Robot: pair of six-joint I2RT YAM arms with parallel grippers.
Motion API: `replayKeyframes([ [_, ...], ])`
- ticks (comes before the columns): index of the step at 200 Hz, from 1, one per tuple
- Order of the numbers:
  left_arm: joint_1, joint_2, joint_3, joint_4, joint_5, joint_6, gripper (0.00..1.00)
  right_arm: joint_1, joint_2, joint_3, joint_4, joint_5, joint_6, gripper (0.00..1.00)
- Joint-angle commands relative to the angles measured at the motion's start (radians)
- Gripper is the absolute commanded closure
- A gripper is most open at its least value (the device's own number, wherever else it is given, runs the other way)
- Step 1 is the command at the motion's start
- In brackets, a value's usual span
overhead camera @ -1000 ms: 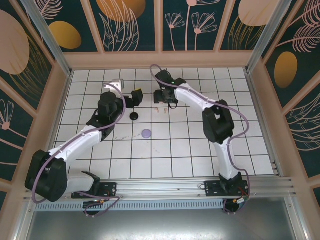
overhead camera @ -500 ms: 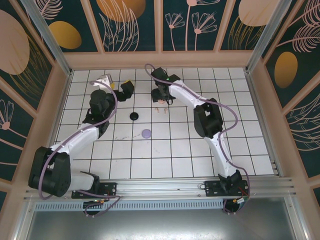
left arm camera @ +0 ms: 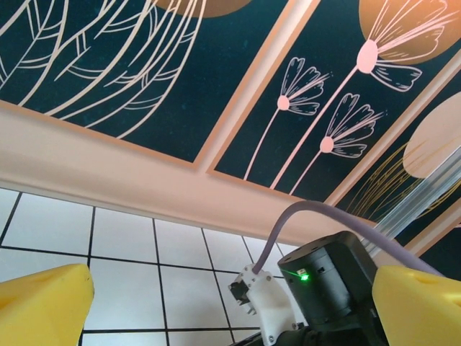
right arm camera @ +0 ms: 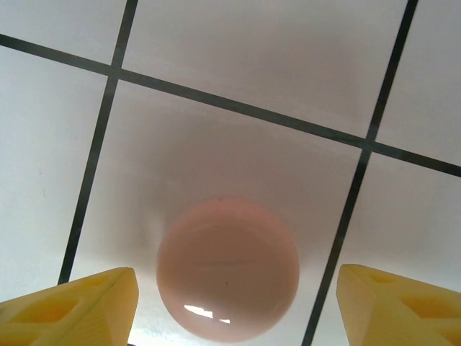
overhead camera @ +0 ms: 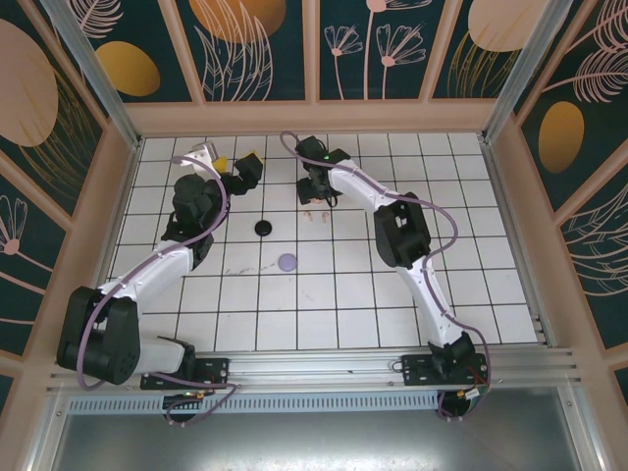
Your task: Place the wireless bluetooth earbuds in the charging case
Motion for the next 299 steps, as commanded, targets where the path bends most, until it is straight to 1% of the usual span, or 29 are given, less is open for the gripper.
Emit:
replayKeyframes([
  [1, 0.009, 0.012, 0.0, 0.063, 0.041, -0.033, 0.01, -0.006, 0.037, 0.039, -0.005, -0.009, -0.015, 0.28],
  [46, 0.008, 0.01, -0.011, 0.073, 0.038, -0.047, 0.01, -0.005, 0.054, 0.04, 0.004, -0.015, -0.009, 0.34],
  [70, 0.008, 0.012, -0.011, 0.071, 0.042, -0.05, 0.01, -0.006, 0.06, 0.04, 0.012, -0.02, -0.004, 0.35],
  [97, 0.009, 0.015, -0.013, 0.068, 0.054, -0.053, 0.01, -0.007, 0.071, 0.039, 0.015, -0.027, 0.0, 0.38],
  [129, 0.008, 0.018, -0.008, 0.061, 0.076, -0.053, 0.01, -0.01, 0.079, 0.037, 0.02, -0.032, -0.005, 0.39],
  [165, 0.009, 0.019, 0.004, 0.039, 0.117, -0.042, 0.01, -0.022, 0.083, 0.035, 0.028, -0.065, 0.001, 0.42],
  [193, 0.009, 0.02, 0.016, 0.015, 0.16, -0.033, 0.01, -0.032, 0.085, 0.035, 0.037, -0.108, 0.014, 0.46],
  [227, 0.008, 0.018, 0.016, -0.018, 0.188, -0.023, 0.02, -0.032, 0.079, 0.035, 0.043, -0.111, 0.031, 0.57],
  [241, 0.008, 0.015, 0.013, -0.03, 0.193, -0.02, 0.01, -0.032, 0.066, 0.033, 0.047, -0.111, 0.046, 0.59],
  [249, 0.008, 0.013, 0.009, -0.034, 0.195, -0.02, 0.01, -0.032, 0.054, 0.027, 0.052, -0.139, 0.058, 0.61],
  [278, 0.009, 0.003, -0.011, -0.038, 0.205, -0.02, 0.01, -0.032, -0.02, -0.018, 0.079, -0.137, 0.134, 0.67],
  [299, 0.009, 0.008, -0.031, -0.012, 0.26, -0.032, 0.03, -0.033, -0.102, -0.076, 0.106, -0.123, 0.207, 0.68],
])
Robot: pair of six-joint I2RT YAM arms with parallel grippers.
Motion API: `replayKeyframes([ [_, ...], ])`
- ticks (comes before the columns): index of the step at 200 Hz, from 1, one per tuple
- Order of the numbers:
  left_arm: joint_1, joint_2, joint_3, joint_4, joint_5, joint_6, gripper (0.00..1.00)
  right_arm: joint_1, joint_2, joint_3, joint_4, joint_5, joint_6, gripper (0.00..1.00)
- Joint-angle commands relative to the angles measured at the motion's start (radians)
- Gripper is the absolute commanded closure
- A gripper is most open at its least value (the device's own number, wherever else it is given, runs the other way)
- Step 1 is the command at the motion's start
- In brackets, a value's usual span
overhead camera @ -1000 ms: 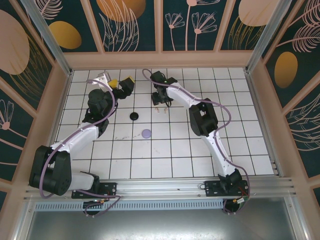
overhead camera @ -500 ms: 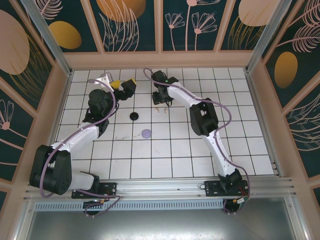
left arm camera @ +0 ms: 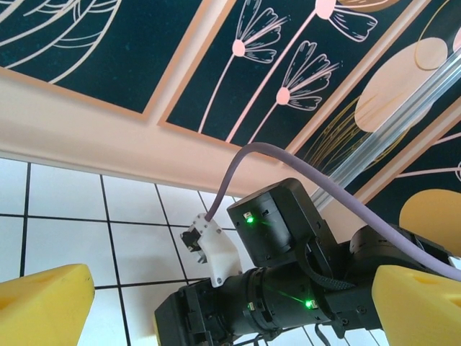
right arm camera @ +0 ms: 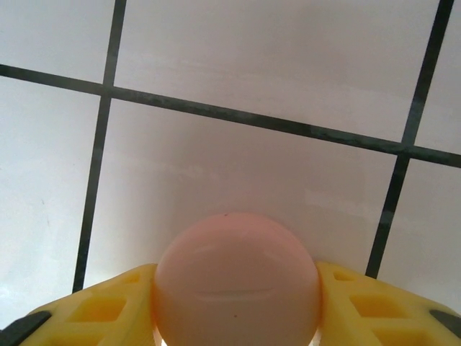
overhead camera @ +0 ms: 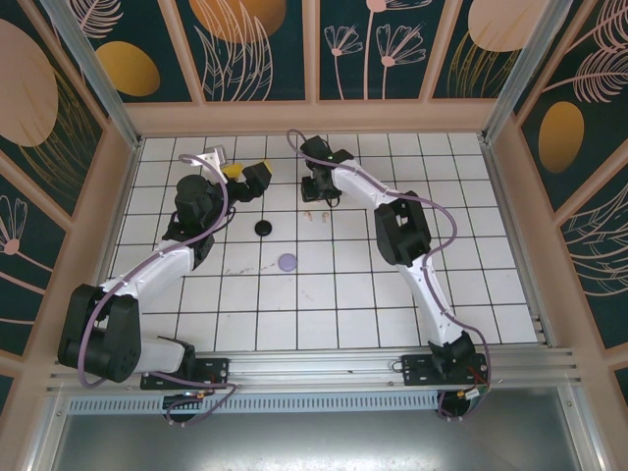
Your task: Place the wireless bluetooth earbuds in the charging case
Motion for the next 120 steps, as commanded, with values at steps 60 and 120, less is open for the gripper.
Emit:
replayKeyframes([
  [60, -0.008, 0.071, -0.148, 0.244, 0.178, -0.116, 0.05, -0.012, -0.375, -0.276, 0.112, 0.014, 0.365, 0.67],
  [120, -0.135, 0.176, -0.23, 0.527, 0.073, -0.162, 0.07, -0.012, -0.622, -0.54, 0.267, -0.056, 0.692, 0.67],
])
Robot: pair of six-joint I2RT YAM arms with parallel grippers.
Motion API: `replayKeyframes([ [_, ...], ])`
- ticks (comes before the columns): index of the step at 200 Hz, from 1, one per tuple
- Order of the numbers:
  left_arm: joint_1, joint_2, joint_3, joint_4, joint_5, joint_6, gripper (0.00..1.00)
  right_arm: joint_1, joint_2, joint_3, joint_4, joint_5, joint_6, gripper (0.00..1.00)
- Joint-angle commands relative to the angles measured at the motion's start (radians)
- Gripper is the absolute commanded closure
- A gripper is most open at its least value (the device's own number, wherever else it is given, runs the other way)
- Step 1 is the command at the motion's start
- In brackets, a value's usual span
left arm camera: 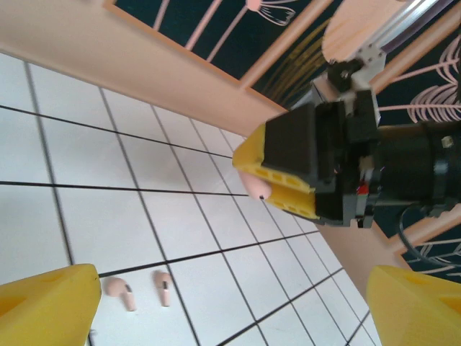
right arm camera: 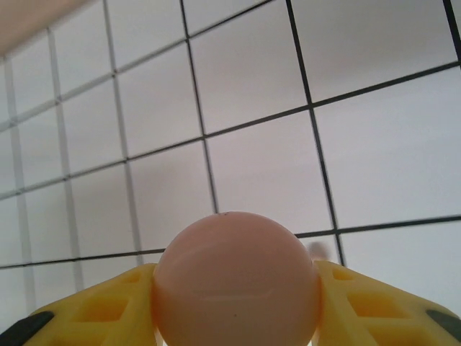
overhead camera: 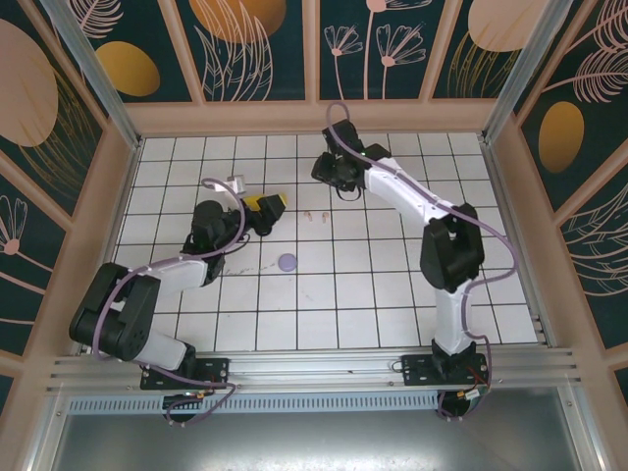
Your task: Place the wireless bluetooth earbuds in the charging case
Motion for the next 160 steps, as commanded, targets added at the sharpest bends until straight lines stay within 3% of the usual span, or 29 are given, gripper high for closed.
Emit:
replayKeyframes([
  [1, -0.049, 0.042, -0.024, 0.222, -0.053, -0.043, 0.07, -0.005, -0.083, -0.094, 0.094, -0.043, 0.2, 0.67],
  [52, -0.105, 0.185, -0.024, 0.505, -0.123, -0.146, 0.12, 0.015, -0.223, -0.261, 0.204, -0.054, 0.422, 0.67],
  [160, -0.169, 0.419, 0.117, 0.654, -0.12, -0.209, 0.3, 0.08, -0.268, -0.277, 0.218, -0.028, 0.501, 0.67],
])
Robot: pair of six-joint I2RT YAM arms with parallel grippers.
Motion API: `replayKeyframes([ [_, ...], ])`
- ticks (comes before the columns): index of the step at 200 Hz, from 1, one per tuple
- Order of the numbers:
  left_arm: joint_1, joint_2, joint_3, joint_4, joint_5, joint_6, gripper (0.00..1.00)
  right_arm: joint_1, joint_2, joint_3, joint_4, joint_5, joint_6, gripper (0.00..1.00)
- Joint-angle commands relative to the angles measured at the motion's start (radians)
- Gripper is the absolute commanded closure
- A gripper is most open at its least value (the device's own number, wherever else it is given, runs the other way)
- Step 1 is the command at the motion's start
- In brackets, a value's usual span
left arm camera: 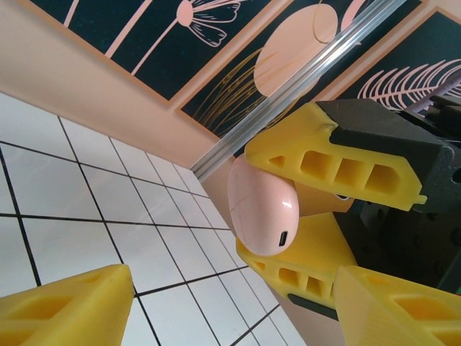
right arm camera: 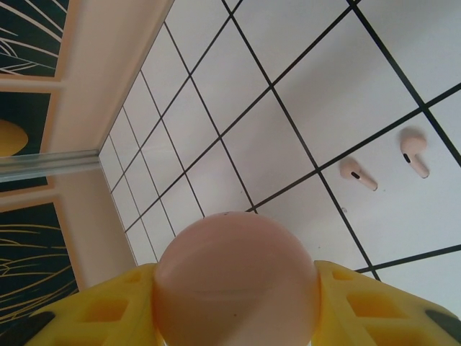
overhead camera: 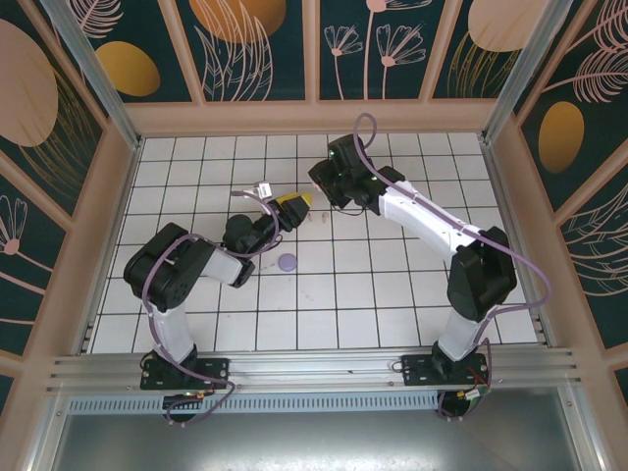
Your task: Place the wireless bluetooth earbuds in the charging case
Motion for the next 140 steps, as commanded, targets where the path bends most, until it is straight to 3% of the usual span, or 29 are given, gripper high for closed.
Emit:
replayKeyframes([
  [1, -0.007, 0.029, 0.04, 0.1, 0.0, -0.026, 0.3, 0.009, -0.034, -0.008, 0.025, 0.008, 0.023, 0.67],
  [140, -0.017, 0.109, 0.136, 0.122, 0.024, -0.047, 0.45, 0.049, -0.029, 0.003, 0.042, -0.008, 0.023, 0.68],
])
